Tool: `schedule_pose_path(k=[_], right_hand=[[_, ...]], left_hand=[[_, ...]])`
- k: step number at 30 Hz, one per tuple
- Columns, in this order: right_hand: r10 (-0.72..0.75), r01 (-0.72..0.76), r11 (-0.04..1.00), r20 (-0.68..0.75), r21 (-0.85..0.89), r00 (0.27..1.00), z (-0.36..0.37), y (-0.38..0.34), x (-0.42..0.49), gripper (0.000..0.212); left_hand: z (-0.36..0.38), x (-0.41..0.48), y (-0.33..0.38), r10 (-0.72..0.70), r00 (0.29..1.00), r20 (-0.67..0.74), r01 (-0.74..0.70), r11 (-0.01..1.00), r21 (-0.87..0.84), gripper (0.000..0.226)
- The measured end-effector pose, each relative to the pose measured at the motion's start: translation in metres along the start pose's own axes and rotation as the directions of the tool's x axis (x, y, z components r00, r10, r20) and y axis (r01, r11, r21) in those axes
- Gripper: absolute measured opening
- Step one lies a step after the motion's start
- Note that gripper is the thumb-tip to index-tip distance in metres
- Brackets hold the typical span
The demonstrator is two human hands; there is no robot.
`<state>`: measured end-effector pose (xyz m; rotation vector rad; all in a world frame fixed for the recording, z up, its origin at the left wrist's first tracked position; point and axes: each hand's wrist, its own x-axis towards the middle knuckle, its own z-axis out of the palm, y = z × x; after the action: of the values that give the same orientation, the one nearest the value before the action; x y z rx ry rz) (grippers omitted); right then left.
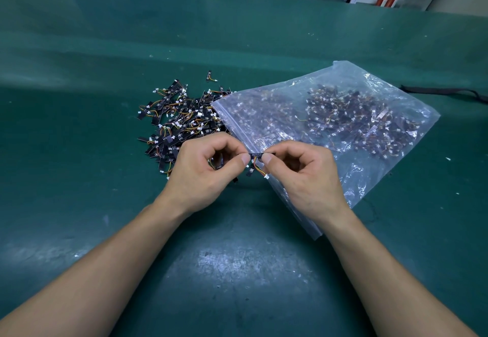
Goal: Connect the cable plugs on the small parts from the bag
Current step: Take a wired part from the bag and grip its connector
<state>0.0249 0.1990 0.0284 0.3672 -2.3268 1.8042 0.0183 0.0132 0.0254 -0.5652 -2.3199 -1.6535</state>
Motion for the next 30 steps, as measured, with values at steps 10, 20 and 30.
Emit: schedule_pose_path(k=[10, 20, 30], right_hand=[[0.027, -0.028, 0.999, 0.009, 0.029, 1.000, 0.0007, -0.0041, -0.0015, 0.008], [0.008, -0.008, 1.000, 0.008, 0.017, 1.000, 0.0009, -0.0034, -0.0010, 0.011], [0.001, -0.001, 1.000, 0.007, 0.016, 1.000, 0.0019, -0.0041, -0.0012, 0.013]], left_hand=[[-0.0006, 0.0001, -0.0023, 0.007, 1.000, -0.005, -0.007, 1.000, 0.017, 0.012], [-0.0005, -0.0004, -0.0009, -0.012, 1.000, 0.013, 0.012, 1.000, -0.007, 0.011], [-0.0004, -0.0004, -0.0008, 0.005, 1.000, 0.013, -0.005, 1.000, 0.001, 0.010]])
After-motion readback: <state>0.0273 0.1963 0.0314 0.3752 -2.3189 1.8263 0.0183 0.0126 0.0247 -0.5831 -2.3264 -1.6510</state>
